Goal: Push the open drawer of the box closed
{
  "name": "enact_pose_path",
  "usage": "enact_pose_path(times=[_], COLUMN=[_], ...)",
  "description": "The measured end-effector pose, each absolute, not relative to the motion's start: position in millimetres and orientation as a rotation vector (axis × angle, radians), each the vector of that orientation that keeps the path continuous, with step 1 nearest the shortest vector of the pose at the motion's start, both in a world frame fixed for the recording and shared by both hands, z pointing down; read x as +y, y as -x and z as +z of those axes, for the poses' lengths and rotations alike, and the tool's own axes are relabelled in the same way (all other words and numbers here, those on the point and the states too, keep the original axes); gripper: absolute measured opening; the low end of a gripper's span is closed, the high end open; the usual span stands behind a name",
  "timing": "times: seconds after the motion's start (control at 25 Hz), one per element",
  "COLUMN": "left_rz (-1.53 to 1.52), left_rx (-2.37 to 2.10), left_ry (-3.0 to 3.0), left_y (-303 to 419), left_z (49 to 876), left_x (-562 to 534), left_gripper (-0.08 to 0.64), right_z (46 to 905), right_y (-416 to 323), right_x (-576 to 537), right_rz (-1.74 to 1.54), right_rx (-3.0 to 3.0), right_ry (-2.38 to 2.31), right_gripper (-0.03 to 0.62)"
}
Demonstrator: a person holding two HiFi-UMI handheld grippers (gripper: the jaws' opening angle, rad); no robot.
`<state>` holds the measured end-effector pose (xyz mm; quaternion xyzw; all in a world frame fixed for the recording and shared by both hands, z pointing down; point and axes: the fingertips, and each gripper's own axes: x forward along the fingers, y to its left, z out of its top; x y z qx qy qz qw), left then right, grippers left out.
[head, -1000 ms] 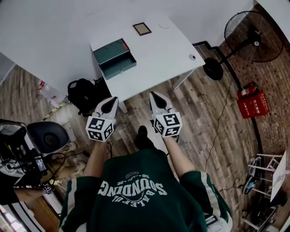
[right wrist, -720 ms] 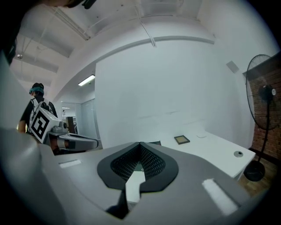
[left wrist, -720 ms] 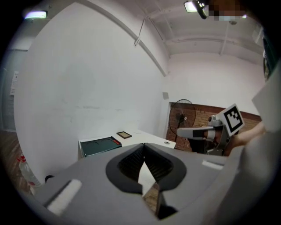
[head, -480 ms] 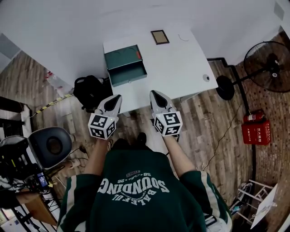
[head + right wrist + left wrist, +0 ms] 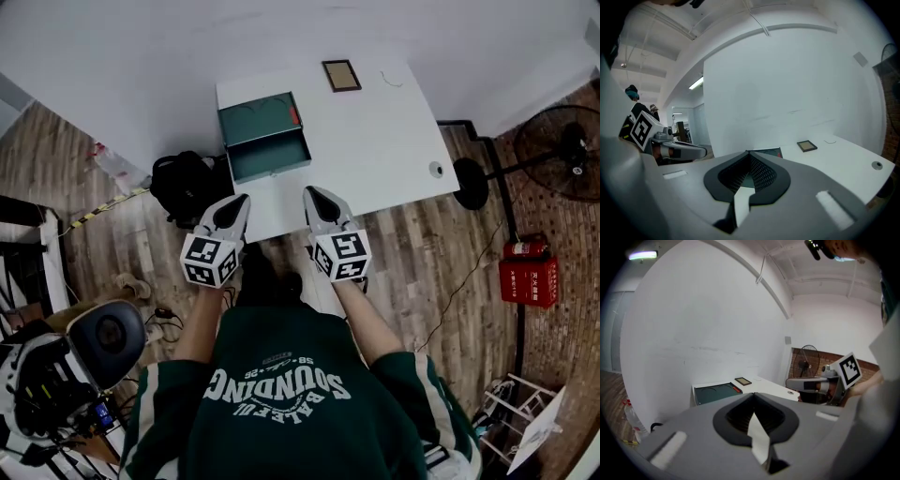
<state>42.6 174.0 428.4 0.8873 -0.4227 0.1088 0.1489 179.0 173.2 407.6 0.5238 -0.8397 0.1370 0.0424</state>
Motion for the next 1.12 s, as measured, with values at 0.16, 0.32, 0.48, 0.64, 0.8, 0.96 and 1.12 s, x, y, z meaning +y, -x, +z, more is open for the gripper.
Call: enact_pose_path(times=[0.16, 0.32, 0.48, 0.64, 0.8, 0.96, 1.12], left_rz=[0.320, 0.341, 0.355, 0.376, 0.395, 0.403, 0.410], left_rx=[-1.196, -1.175, -1.151, -1.118, -1.089, -1.070, -1.067], left_ry=[-2.534, -2.515, -2.486, -2.443, -2.426, -2.414, -2.400], left_y=[-38, -35, -26, -20, -18, -14, -5], left_z=[439, 454, 474, 495, 507, 514, 519], left_x=[159, 137, 124, 122, 112, 104, 96], left_gripper=[0.052, 0.052, 0.052, 0.052, 0.052, 0.052, 0.052], right_z=[421, 443, 471, 504, 532, 556, 580], right_y=[-169, -162, -148, -136, -128, -121, -115], right_x=[160, 138, 126, 126, 119, 110, 99], right_rz=[0.441, 0.478, 0.537, 0.632, 0.692, 0.726, 0.778], right_rx=[-2.542, -2.504, -2.474, -2.411, -2.343, -2.279, -2.213], right_ry=[-1.582, -1.556, -1.513, -1.449, -1.404, -1.378, -1.353], right_gripper=[0.002, 0.002, 0.002, 0.021, 0.074, 0.103, 0.109])
